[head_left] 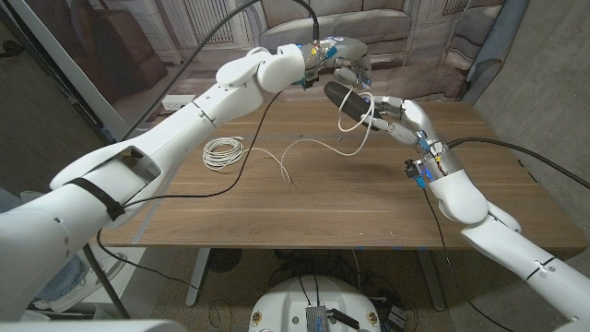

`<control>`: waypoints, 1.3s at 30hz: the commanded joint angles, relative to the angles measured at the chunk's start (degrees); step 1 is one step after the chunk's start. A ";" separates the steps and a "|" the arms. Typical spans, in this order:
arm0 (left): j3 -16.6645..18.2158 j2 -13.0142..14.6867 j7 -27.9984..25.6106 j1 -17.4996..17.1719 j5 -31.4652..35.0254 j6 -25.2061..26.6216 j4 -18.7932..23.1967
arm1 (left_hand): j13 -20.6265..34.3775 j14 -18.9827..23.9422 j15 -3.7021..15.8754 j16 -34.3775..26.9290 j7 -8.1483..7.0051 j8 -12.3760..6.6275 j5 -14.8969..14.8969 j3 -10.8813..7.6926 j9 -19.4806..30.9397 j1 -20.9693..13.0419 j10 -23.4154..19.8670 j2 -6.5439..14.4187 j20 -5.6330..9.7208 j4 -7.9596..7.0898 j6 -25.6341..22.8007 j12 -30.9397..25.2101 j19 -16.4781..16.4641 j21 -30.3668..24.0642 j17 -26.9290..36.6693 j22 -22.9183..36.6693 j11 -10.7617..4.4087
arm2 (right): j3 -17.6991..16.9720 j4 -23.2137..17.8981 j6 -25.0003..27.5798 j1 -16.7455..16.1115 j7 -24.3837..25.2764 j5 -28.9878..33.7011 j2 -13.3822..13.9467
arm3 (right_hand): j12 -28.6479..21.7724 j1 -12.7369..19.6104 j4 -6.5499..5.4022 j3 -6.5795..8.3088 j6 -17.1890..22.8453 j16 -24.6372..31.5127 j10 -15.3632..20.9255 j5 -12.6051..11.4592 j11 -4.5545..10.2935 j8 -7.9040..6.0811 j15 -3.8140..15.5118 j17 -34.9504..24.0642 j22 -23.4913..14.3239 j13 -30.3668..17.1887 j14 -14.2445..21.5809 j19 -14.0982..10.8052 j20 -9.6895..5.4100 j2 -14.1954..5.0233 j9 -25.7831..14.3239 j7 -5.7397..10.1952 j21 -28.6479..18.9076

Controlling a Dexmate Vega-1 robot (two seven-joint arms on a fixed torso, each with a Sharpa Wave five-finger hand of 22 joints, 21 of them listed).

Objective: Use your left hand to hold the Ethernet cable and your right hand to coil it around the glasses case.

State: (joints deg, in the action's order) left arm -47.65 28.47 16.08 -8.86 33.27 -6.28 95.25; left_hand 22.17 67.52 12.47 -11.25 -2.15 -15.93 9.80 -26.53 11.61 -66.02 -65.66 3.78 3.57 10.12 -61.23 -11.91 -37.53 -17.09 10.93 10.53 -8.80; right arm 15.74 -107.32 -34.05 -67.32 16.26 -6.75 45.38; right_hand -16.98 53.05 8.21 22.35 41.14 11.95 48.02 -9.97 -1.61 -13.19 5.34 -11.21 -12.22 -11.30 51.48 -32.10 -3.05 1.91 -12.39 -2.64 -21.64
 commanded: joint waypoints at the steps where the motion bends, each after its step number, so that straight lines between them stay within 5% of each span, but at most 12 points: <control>1: 1.85 2.53 -0.55 -3.21 -1.37 2.73 2.70 | 0.17 0.00 -0.08 -0.06 0.38 -0.25 0.18 -3.94 0.14 -0.16 -0.93 0.47 3.89 -3.40 -0.78 -0.10 0.08 0.09 -0.03 0.31 -0.73 | -1.67 0.03 -2.65 -1.54 -1.53 -3.79 -0.48 | -0.46 10.18 -0.29 -0.04 12.29 -0.17 13.32 -0.30 13.05 -0.24 7.77 0.04 -0.05 -0.17 1.45 -0.16 -6.37 -10.99 -0.30 12.21 -0.30; 13: 2.56 3.31 -2.12 -5.71 -4.05 3.01 1.88 | 0.20 0.06 -0.13 -0.10 0.53 -0.26 0.18 -4.12 0.15 -0.08 -1.03 0.44 3.84 -3.41 -0.77 -0.11 0.14 0.11 -0.04 0.31 -0.87 | -3.18 -0.31 -3.65 -1.96 -2.33 -5.53 -1.19 | -0.44 10.21 -0.28 -0.08 12.36 -0.17 13.40 -0.31 13.03 -0.20 7.82 0.03 -0.04 -0.18 1.51 -0.16 -6.41 -11.02 -0.31 12.28 -0.38; 39: 1.54 2.77 -2.69 -4.29 -3.44 1.57 0.58 | 0.25 -0.15 -0.14 -0.10 0.45 -0.16 0.17 -4.50 0.16 0.11 -0.78 0.45 3.64 -3.44 -0.48 -0.01 0.32 0.14 -0.02 0.33 -0.93 | -1.23 1.75 -4.95 0.15 -5.49 -8.16 -3.23 | -0.34 10.14 -0.36 -0.16 12.43 -0.28 13.46 -0.35 13.04 -0.10 7.75 0.08 -0.02 -0.22 1.51 -0.12 -6.41 -11.05 -0.33 12.05 -0.53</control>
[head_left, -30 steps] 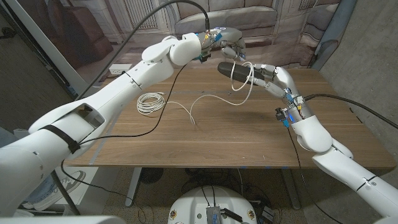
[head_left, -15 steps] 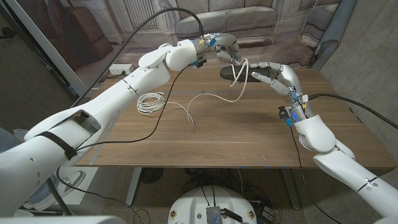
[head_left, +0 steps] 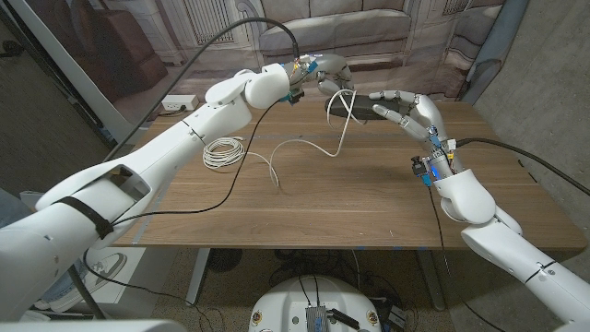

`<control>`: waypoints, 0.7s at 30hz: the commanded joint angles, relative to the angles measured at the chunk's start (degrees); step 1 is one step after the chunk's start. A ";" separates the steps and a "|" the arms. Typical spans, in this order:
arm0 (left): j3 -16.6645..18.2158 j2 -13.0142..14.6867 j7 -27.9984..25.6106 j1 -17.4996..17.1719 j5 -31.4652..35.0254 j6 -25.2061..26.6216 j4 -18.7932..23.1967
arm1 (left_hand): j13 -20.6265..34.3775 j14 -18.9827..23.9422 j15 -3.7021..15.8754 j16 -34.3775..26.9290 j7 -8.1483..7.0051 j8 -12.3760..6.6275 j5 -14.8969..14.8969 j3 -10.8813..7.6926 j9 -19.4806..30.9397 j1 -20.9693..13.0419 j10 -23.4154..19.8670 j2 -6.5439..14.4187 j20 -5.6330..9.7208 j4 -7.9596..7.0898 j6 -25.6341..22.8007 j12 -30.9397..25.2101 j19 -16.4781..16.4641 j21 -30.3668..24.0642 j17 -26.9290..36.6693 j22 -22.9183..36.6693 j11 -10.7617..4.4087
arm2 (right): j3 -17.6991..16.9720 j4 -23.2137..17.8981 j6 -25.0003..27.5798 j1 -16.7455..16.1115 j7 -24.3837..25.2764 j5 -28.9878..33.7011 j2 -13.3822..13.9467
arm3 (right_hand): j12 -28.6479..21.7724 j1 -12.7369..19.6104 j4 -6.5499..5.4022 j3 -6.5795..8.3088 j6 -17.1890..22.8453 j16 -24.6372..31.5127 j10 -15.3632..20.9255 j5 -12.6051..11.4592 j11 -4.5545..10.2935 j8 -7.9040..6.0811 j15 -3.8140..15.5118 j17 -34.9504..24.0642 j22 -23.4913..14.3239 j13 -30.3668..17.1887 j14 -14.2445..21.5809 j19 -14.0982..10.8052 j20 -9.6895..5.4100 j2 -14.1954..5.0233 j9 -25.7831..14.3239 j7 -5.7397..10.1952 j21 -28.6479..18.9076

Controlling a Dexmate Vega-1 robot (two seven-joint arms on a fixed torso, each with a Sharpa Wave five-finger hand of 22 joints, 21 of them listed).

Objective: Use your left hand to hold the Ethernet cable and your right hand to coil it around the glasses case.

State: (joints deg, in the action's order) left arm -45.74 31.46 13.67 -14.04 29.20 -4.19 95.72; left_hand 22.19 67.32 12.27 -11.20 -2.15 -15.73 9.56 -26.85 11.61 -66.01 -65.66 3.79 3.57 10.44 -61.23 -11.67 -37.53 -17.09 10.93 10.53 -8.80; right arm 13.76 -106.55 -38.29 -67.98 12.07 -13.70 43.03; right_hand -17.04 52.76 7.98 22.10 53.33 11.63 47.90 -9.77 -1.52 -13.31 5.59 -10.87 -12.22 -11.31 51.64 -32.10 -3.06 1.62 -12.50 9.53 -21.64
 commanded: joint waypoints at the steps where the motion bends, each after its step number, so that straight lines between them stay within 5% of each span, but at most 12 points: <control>1: -0.37 -0.25 -0.35 0.96 0.76 -0.55 0.19 | 0.24 0.03 0.07 -0.13 0.44 -0.39 0.41 -4.18 0.16 0.11 -0.74 0.43 3.65 -3.76 -0.53 -0.23 0.29 0.13 -0.02 0.33 -0.92 | 0.79 1.05 -0.68 0.87 -1.26 -1.20 -1.00 | -0.28 10.43 -0.13 0.08 0.23 0.04 13.59 -0.55 12.94 0.03 7.49 -0.26 -0.02 -0.21 1.37 -0.12 -6.43 -10.76 -0.22 -0.11 -0.54; 21: -0.07 -0.51 -0.22 1.38 1.53 -0.39 1.75 | 0.20 -0.07 0.02 -0.12 0.39 -0.42 0.40 -4.39 0.16 0.32 -0.78 0.30 3.61 -3.78 -0.55 -0.20 0.30 0.12 -0.05 0.32 -0.99 | 0.59 1.11 -0.19 0.67 -0.48 -1.14 -1.87 | -0.22 10.45 -0.13 0.05 0.29 -0.01 13.64 -0.57 12.92 0.10 7.52 -0.24 0.00 -0.24 1.40 -0.07 -6.39 -10.78 -0.23 -0.20 -0.65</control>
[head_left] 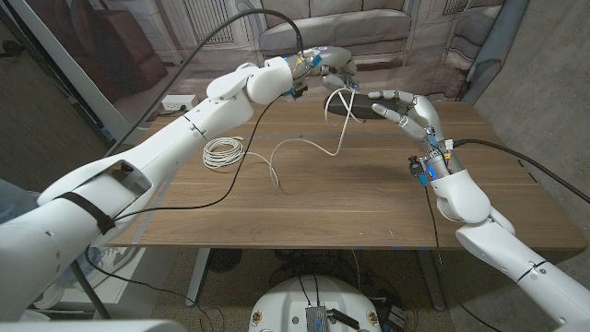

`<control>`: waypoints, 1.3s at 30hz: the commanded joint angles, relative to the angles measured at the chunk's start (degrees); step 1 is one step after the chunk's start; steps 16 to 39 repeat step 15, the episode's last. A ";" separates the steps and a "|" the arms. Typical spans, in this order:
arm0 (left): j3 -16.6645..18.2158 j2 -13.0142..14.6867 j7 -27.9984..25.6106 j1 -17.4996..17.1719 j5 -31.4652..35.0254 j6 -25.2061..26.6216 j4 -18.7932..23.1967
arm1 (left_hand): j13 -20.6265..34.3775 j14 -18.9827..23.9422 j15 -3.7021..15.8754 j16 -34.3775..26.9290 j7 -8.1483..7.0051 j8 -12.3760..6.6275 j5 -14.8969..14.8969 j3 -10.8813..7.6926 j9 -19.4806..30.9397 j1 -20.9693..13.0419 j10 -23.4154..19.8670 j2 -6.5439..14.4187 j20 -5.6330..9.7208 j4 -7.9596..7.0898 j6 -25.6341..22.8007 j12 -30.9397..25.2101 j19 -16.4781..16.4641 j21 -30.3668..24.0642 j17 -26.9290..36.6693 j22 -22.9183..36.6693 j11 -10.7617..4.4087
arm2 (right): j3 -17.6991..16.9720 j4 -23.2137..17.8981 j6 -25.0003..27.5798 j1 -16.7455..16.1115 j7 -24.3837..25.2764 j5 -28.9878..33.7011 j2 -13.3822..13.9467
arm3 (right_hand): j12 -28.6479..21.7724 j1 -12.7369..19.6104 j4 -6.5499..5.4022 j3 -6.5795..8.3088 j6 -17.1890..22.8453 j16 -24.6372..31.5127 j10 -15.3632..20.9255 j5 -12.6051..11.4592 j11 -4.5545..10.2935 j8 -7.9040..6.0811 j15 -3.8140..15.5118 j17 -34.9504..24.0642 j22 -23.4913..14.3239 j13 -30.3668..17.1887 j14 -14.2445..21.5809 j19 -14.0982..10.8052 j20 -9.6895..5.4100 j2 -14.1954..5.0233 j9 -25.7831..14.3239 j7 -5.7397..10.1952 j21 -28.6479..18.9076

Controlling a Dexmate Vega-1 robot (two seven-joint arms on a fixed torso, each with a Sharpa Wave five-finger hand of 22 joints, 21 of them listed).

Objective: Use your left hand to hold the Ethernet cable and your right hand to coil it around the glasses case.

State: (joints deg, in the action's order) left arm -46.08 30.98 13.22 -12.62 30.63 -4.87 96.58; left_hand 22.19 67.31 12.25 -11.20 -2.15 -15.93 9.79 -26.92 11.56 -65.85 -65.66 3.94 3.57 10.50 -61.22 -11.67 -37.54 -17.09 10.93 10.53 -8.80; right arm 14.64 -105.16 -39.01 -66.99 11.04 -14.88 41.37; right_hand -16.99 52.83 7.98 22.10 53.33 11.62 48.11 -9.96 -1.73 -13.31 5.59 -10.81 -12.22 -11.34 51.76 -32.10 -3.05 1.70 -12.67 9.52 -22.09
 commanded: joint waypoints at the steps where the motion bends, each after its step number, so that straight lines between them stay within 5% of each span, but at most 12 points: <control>1: 0.41 0.03 0.18 -0.17 0.05 0.48 1.09 | 0.21 -0.06 0.02 -0.13 0.39 -0.22 0.17 -4.33 0.21 0.18 -0.86 0.15 3.61 -3.87 -0.56 -0.24 0.33 0.13 -0.05 0.32 -0.94 | -0.40 -0.25 0.48 -0.26 0.51 0.21 -0.09 | -0.26 10.34 -0.15 0.04 0.28 -0.01 13.43 -0.37 13.13 0.11 7.47 -0.29 0.00 -0.20 1.27 -0.06 -6.39 -10.85 -0.06 -0.28 -0.20; 39: 0.37 0.17 0.52 -0.17 0.29 1.16 1.21 | 0.28 -0.11 0.03 -0.13 0.49 -0.24 0.17 -4.52 0.22 0.26 -0.73 0.14 3.64 -3.87 -0.57 -0.21 0.37 0.13 -0.05 0.33 -0.79 | 0.04 1.20 0.28 1.16 -0.16 -0.25 -0.44 | -0.19 10.34 -0.15 0.02 0.29 -0.04 13.44 -0.38 13.11 0.16 7.49 -0.29 0.01 -0.18 1.28 -0.04 -6.40 -10.86 -0.06 -0.13 -0.28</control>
